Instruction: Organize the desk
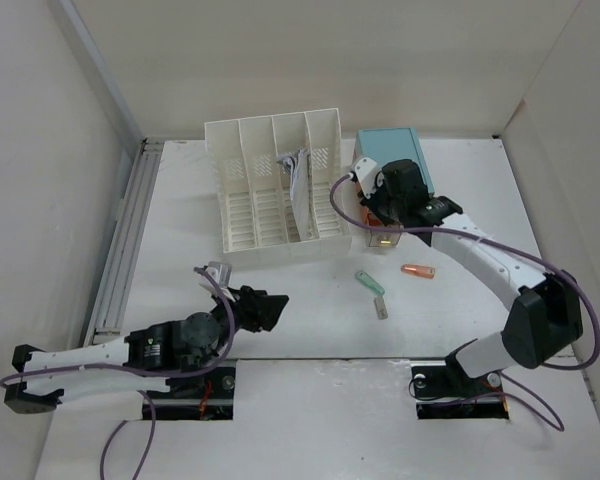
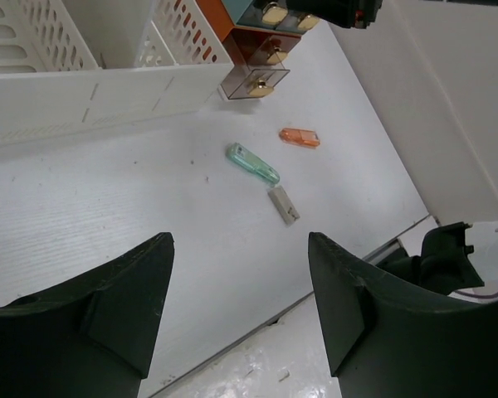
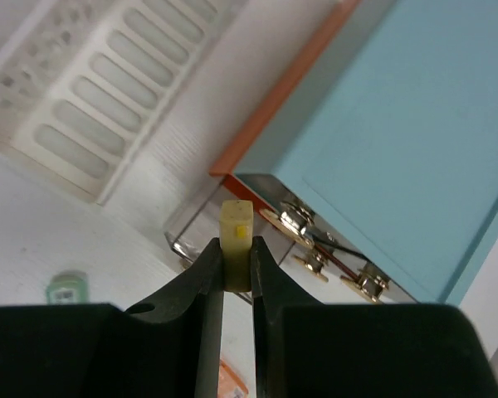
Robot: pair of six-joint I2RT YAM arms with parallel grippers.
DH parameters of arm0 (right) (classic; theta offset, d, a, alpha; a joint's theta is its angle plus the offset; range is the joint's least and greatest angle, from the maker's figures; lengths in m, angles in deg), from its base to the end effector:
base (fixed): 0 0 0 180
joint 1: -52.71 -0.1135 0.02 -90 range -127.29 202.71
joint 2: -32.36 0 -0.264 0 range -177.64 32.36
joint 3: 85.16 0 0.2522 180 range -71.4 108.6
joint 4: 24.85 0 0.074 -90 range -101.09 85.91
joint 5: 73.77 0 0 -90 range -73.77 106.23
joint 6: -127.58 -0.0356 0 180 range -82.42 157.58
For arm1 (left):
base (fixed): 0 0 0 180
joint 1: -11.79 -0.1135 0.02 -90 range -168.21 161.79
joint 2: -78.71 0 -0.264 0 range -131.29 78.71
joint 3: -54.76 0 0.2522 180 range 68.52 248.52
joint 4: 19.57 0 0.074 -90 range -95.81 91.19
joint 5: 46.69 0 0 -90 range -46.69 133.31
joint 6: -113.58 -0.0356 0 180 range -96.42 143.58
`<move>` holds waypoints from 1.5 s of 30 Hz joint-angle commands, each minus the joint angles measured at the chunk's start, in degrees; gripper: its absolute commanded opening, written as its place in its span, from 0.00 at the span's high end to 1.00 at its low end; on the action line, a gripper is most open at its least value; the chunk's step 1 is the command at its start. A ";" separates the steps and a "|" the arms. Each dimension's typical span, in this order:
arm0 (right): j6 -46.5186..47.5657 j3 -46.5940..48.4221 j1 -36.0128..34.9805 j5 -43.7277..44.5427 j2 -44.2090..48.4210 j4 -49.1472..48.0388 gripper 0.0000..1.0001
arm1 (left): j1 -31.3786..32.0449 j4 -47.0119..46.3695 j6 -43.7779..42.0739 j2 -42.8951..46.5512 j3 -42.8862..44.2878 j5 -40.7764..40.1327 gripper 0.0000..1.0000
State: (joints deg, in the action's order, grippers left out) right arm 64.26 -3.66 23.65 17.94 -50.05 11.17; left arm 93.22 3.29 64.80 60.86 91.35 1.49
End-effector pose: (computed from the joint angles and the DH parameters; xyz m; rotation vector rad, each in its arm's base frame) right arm 0.2845 0.1569 0.3053 -1.0208 1.9658 -0.0101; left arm 0.0395 -0.1031 0.2682 0.0161 1.7292 -1.0315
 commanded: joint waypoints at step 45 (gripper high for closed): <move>84.14 -14.91 8.67 -34.31 9.20 32.67 0.60 | 0.31 -31.67 -1.66 -29.13 -3.77 14.31 0.35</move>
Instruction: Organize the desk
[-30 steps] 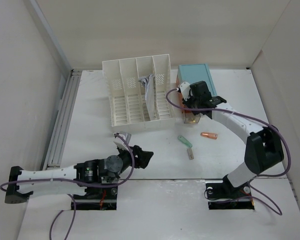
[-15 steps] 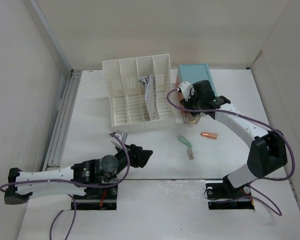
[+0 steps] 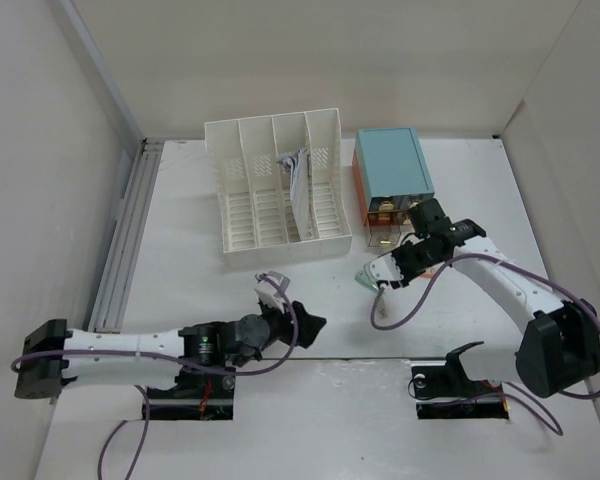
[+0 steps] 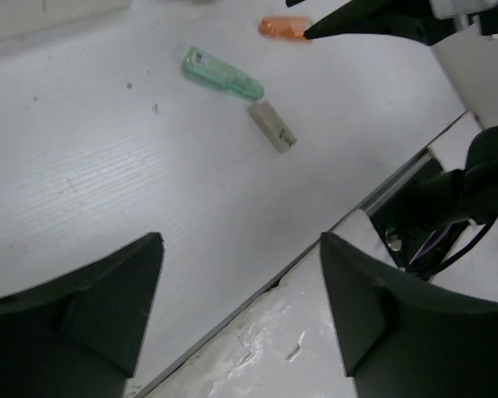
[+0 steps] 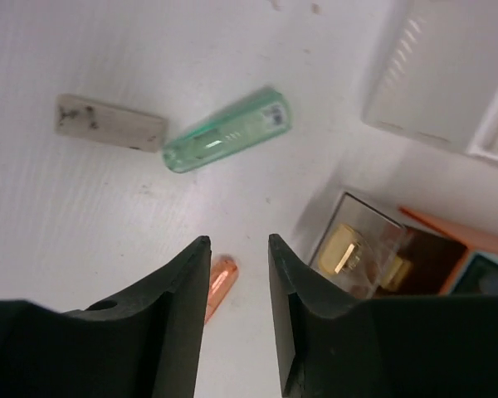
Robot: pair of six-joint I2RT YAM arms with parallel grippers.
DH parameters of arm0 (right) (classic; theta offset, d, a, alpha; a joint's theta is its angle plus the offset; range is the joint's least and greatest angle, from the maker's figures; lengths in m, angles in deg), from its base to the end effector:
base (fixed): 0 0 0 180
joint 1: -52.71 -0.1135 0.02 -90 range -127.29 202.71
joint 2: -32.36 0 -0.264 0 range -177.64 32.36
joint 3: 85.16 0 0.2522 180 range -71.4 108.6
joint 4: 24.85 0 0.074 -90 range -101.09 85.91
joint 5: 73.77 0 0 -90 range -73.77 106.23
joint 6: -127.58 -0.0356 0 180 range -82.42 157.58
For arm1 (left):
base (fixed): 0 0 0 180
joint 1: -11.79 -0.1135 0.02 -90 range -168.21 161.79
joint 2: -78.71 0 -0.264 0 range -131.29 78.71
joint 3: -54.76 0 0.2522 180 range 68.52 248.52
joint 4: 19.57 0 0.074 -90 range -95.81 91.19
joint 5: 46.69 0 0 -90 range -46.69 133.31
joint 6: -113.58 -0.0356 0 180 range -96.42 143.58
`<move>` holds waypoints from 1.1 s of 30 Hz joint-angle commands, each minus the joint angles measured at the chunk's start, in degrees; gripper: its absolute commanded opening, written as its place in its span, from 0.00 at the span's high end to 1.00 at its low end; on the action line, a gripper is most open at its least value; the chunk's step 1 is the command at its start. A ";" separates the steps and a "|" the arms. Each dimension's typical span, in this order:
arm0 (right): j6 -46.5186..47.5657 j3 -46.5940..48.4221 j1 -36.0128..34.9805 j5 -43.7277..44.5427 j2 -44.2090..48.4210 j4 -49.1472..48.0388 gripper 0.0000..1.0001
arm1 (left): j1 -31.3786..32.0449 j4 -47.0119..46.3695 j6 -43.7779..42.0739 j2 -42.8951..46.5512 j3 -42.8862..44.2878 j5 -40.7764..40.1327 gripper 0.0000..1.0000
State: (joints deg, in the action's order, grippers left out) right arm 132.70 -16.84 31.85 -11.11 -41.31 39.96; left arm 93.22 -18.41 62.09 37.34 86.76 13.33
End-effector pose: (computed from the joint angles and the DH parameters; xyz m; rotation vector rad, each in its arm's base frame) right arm 0.2116 0.0981 0.2440 -2.2408 1.2716 0.2274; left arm 0.0435 -0.1692 0.2278 0.2875 1.8333 -1.0608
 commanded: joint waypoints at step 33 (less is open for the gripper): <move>-76.30 1.60 19.01 18.45 24.18 -39.97 0.62 | -2.50 41.52 31.90 -71.39 66.92 -4.74 0.61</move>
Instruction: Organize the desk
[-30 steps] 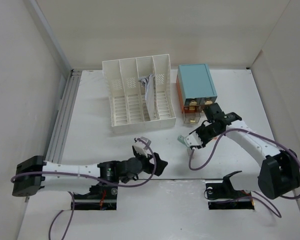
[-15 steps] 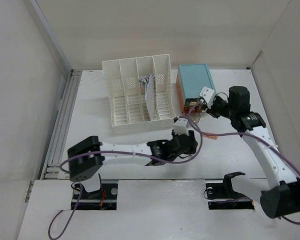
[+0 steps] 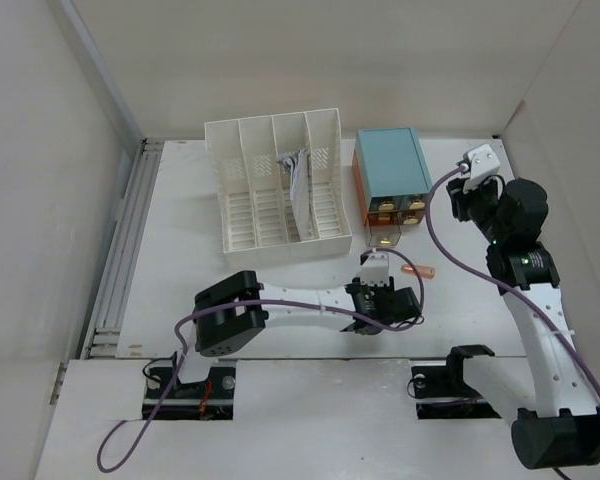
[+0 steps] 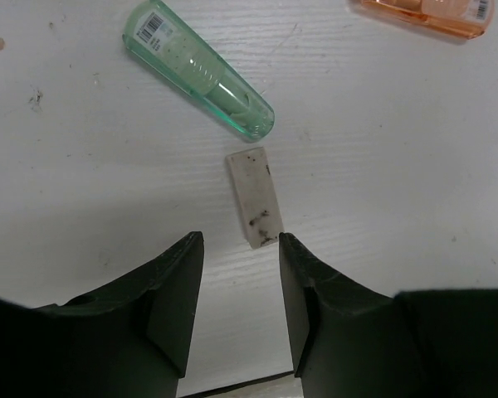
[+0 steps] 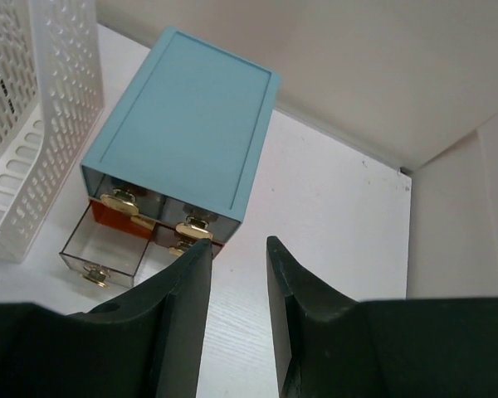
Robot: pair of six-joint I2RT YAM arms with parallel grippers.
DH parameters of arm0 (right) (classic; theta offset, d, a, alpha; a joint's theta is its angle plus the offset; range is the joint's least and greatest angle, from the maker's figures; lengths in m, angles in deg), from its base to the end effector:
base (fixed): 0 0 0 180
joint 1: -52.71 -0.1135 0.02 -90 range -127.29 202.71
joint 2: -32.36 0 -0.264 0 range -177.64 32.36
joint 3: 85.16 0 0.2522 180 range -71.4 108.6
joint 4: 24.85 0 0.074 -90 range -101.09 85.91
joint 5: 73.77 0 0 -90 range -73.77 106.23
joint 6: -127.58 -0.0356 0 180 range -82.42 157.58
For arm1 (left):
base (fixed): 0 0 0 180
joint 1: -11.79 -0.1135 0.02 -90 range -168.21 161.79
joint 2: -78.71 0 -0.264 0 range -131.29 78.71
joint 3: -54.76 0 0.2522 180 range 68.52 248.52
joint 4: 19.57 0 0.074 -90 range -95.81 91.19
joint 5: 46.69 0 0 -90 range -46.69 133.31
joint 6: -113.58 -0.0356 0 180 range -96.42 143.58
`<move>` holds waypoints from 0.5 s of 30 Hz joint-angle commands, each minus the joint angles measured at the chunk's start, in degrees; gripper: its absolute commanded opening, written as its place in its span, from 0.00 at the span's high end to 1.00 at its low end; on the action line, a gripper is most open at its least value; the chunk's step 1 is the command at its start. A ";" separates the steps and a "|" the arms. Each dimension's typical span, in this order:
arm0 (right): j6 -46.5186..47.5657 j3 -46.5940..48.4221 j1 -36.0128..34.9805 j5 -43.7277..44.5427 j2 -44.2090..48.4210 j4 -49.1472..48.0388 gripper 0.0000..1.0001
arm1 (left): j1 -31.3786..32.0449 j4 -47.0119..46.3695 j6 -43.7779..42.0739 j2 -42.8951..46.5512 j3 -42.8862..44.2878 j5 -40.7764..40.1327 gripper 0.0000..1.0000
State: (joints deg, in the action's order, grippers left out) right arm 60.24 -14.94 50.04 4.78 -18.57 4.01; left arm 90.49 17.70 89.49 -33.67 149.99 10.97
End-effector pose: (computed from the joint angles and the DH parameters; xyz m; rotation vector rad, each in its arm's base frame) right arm 0.1985 0.0163 0.3837 -0.5221 1.6548 -0.0830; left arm 0.1014 -0.4101 0.1986 0.0450 2.3881 -0.5174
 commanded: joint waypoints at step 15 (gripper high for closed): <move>-5.60 -1.45 3.11 1.42 3.83 -4.02 0.59 | 0.23 7.17 2.65 -8.03 9.84 -1.85 0.55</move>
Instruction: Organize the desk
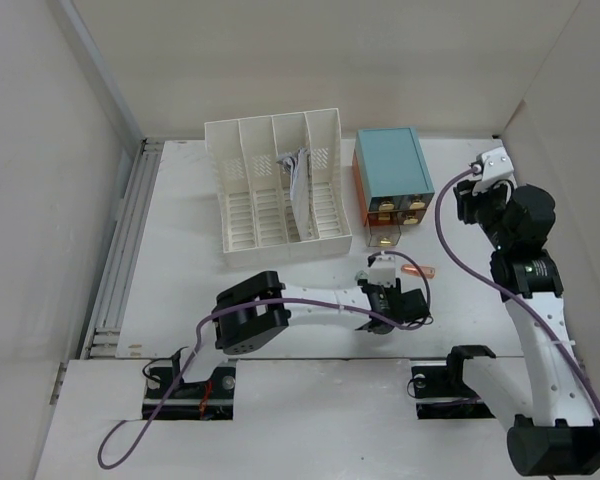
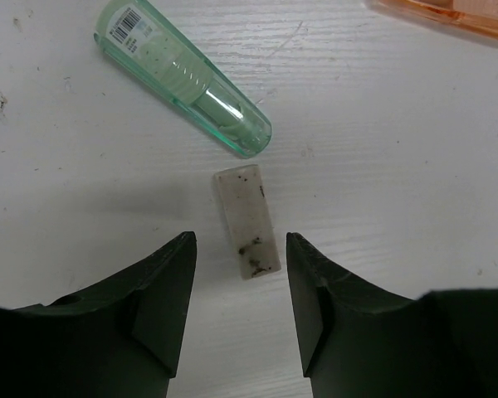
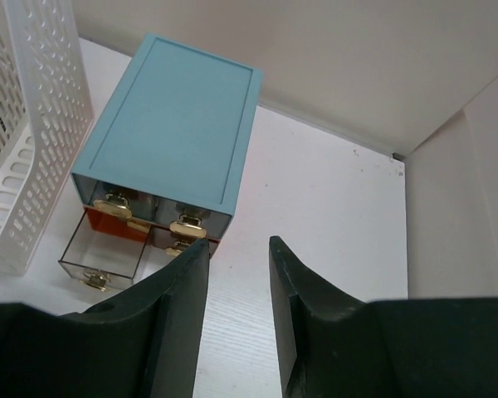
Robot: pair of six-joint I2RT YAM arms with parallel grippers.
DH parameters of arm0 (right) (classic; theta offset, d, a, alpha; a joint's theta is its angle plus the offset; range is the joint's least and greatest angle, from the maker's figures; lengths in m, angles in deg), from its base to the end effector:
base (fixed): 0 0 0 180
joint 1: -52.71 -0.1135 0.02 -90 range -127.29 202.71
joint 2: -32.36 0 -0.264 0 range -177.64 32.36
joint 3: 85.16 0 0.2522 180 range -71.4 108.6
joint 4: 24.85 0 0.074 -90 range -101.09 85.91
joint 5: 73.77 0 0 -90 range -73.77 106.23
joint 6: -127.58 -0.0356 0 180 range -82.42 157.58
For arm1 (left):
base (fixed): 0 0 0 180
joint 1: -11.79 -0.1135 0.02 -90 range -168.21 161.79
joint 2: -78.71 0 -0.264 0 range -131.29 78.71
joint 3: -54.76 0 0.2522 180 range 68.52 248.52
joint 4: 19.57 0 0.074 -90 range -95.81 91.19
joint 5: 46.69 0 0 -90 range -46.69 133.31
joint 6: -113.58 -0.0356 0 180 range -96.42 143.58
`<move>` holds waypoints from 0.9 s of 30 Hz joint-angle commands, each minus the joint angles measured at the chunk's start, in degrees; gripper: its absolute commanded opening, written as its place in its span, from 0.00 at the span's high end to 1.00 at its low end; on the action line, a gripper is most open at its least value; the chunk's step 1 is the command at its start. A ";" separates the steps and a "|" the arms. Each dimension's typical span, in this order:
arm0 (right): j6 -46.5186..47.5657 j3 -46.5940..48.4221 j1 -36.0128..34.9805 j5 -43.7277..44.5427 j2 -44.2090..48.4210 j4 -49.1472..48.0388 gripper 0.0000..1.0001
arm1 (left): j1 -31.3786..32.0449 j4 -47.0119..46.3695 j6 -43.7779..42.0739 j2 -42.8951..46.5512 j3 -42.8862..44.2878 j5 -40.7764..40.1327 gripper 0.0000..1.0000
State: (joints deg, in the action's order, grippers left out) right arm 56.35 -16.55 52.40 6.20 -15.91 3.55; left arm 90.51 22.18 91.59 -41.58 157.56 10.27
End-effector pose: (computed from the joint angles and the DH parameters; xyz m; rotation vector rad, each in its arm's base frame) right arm 0.1887 0.0072 0.3829 -0.4107 1.6601 -0.0898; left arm 0.1064 -0.4344 0.1764 0.0292 2.4191 -0.4308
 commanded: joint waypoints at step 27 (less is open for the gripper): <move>-3.38 -0.97 2.87 3.77 5.38 -5.31 0.56 | 1.26 9.81 -3.49 2.77 11.24 -7.65 1.00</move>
State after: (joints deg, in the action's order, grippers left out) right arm 54.19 -17.17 54.89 6.95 -11.82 2.93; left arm 90.88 27.34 89.69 -45.39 163.89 8.68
